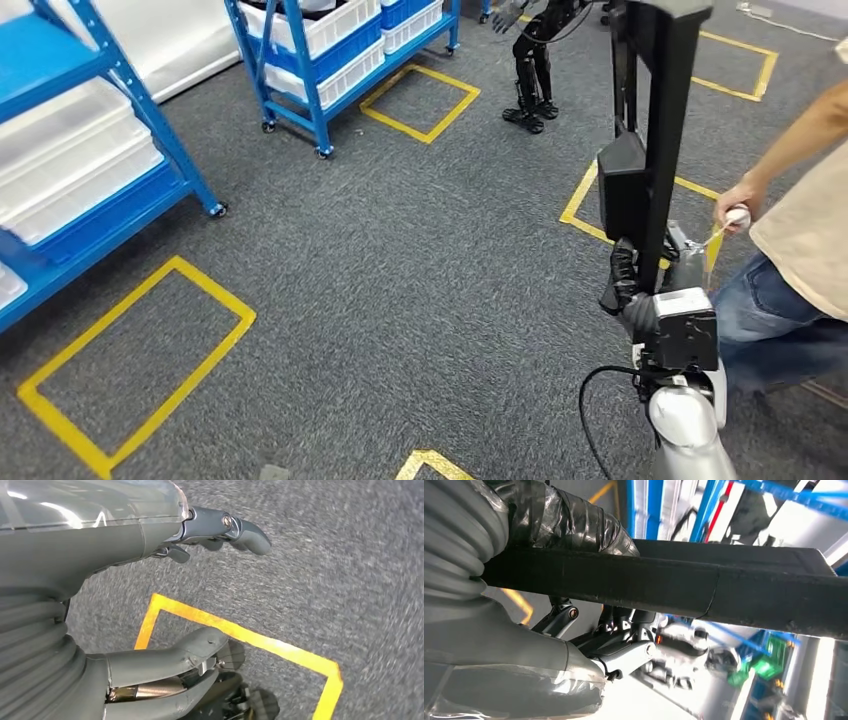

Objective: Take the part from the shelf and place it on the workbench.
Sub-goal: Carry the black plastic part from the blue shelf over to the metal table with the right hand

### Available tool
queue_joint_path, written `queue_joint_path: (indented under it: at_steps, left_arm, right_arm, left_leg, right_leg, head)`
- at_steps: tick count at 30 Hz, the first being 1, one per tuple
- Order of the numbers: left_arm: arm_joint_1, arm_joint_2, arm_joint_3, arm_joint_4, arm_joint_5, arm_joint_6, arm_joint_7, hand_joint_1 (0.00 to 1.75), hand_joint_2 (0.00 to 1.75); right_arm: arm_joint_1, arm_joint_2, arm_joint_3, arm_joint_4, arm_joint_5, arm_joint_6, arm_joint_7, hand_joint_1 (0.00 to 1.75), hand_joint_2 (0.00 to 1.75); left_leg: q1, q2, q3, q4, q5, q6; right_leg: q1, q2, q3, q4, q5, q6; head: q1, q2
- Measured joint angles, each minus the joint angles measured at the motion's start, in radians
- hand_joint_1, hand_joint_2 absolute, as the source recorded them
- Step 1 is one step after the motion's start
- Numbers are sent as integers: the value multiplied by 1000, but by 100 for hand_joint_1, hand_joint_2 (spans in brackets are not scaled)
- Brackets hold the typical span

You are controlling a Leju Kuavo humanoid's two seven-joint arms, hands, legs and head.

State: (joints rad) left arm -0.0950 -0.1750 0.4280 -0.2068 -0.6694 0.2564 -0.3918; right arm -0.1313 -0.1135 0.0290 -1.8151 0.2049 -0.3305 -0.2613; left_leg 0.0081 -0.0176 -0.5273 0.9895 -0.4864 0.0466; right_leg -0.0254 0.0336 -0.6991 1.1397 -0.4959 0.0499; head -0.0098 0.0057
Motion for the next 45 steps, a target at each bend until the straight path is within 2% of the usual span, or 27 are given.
queue_joint_path:
  at_steps: [2,3,4,6,8,9,11,12,14,15,17,19,21,22,24,25,27,29,31,33,34,36,39,40,42,43,45]
  left_arm:
    - [5,0,0,0,0,1,0,0,175]
    - [6,1,0,0,0,1,0,0,175]
    - [6,1,1,0,0,1,0,0,175]
    - [2,0,1,0,0,1,0,0,175]
    - [0,0,1,0,0,2,0,0,175]
    - [0,0,1,0,0,2,0,0,175]
    - [-2,0,1,0,0,2,-1,0,175]
    - [-3,0,1,0,0,2,-1,0,175]
    - [-4,0,1,0,0,3,-1,0,175]
    - [-3,0,2,0,0,3,-2,0,175]
    - [2,0,4,0,1,4,-2,0,175]
    - [5,0,6,0,2,5,-2,0,175]
    - [5,0,6,0,3,5,-2,0,175]
    - [4,0,7,0,3,5,-2,0,175]
    - [4,1,9,0,3,6,-2,0,175]
    - [4,1,10,0,3,6,-2,0,175]
    - [2,1,12,0,3,7,-2,0,175]
    - [1,0,13,0,2,7,-2,0,175]
    - [3,-1,13,0,1,7,-2,0,175]
    - [5,-1,14,0,2,7,-2,0,175]
    - [6,0,15,0,2,7,-2,0,175]
    - [3,0,15,0,2,7,-2,0,175]
    - [1,-1,15,0,1,7,-1,0,175]
    - [0,-1,15,0,0,7,-1,0,175]
    - [-1,-1,15,0,0,8,0,0,175]
    - [-1,-1,15,0,0,8,0,0,175]
    - [-2,-1,15,0,0,8,-1,0,175]
  right_arm:
    - [0,1,0,0,-1,0,0,175,175]
    - [2,1,-1,1,-1,0,0,175,175]
    - [3,1,-1,1,-1,0,1,175,175]
    - [3,1,-2,1,-1,0,1,175,175]
    - [1,1,-5,0,-1,0,1,175,175]
    - [1,1,-6,-1,-1,0,1,175,175]
    - [3,1,-9,-3,-1,0,0,175,175]
    - [4,1,-11,-4,-1,0,0,175,175]
    - [5,1,-13,-6,-1,0,0,175,175]
    - [4,1,-13,-7,-1,0,0,175,175]
    - [5,1,-13,-8,-1,1,0,175,175]
    - [8,1,-13,-8,-1,1,0,175,175]
    - [10,1,-13,-8,-1,1,0,175,175]
    - [10,1,-13,-8,-1,1,0,175,175]
    - [9,1,-14,-9,0,1,0,175,175]
    - [10,1,-14,-11,0,1,1,175,175]
    - [15,1,-15,-15,1,2,1,175,175]
    - [17,0,-19,-17,1,1,1,175,175]
    - [15,-1,-20,-18,2,1,1,175,175]
    - [17,-1,-21,-19,2,2,1,175,175]
    - [18,-1,-22,-19,2,2,1,175,175]
    - [19,-1,-23,-19,2,2,2,175,175]
    - [17,-1,-24,-22,4,2,2,175,175]
    - [17,-1,-25,-23,5,2,2,175,175]
    - [17,-2,-28,-25,7,2,2,175,175]
    - [17,-2,-29,-26,9,2,2,175,175]
    - [15,-2,-31,-28,11,3,2,175,175]
  left_leg:
    - [-3,34,-5,1,1,4]
    - [-4,51,-7,3,0,4]
    - [-5,65,-9,5,-1,3]
    - [-6,92,-12,14,-7,-1]
    - [-11,113,-14,25,-15,-11]
    - [-14,123,-14,29,-18,-16]
    - [-16,140,-12,30,-21,-24]
    - [-15,135,-13,35,-27,-29]
    - [-10,92,-30,79,-63,-40]
    - [-6,63,-52,131,-95,-44]
    - [-3,36,-107,254,-152,-49]
    - [0,28,-125,294,-147,-51]
    - [5,8,-79,198,-79,-48]
    - [7,-20,-50,135,-50,-45]
    - [9,-65,-16,56,-29,-41]
    - [8,-72,-13,46,-32,-38]
    - [7,-47,-13,36,-24,-27]
    - [10,-17,-12,23,-13,-11]
    - [7,13,-13,18,-9,-2]
    - [3,44,-16,20,-9,0]
    - [2,59,-17,21,-9,0]
    - [1,87,-17,23,-13,-2]
    - [-6,120,-14,29,-21,-13]
    - [-9,130,-12,29,-23,-17]
    - [-11,146,-8,27,-28,-26]
    - [-10,135,-8,32,-36,-32]
    - [-6,83,-32,94,-81,-41]
  right_leg:
    - [-1,-23,-42,108,-56,6]
    - [-1,-27,-47,132,-61,9]
    - [-2,-31,-34,121,-49,10]
    - [0,-60,36,14,1,9]
    - [9,-97,90,-81,27,-5]
    - [14,-105,97,-98,27,-14]
    - [15,-84,92,-98,31,-28]
    - [13,-74,91,-101,34,-33]
    - [5,-54,89,-107,41,-45]
    - [4,-44,87,-108,44,-49]
    - [3,-20,83,-107,47,-54]
    - [3,9,80,-106,50,-54]
    - [1,39,79,-102,51,-51]
    - [2,52,77,-99,52,-48]
    - [1,78,66,-94,58,-36]
    - [-1,92,60,-96,63,-27]
    - [-6,107,51,-100,73,-10]
    - [-3,61,33,-70,50,-1]
    - [2,-5,-12,34,-14,3]
    - [1,-25,-54,138,-58,6]
    - [1,-29,-54,148,-55,6]
    - [3,-44,2,64,-7,2]
    - [18,-101,91,-93,36,-19]
    - [23,-105,94,-105,34,-25]
    - [22,-79,91,-109,39,-36]
    - [19,-68,92,-113,42,-41]
    - [11,-46,93,-120,48,-52]
  head:
    - [1,0]
    - [1,0]
    - [1,0]
    - [1,0]
    - [0,0]
    - [0,0]
    - [0,0]
    - [0,0]
    - [0,0]
    - [0,0]
    - [0,0]
    - [0,0]
    - [0,0]
    - [0,0]
    - [0,0]
    - [0,0]
    - [0,0]
    - [2,0]
    - [4,0]
    - [4,0]
    - [4,0]
    - [4,0]
    - [4,0]
    - [3,0]
    - [3,0]
    - [3,0]
    - [3,0]
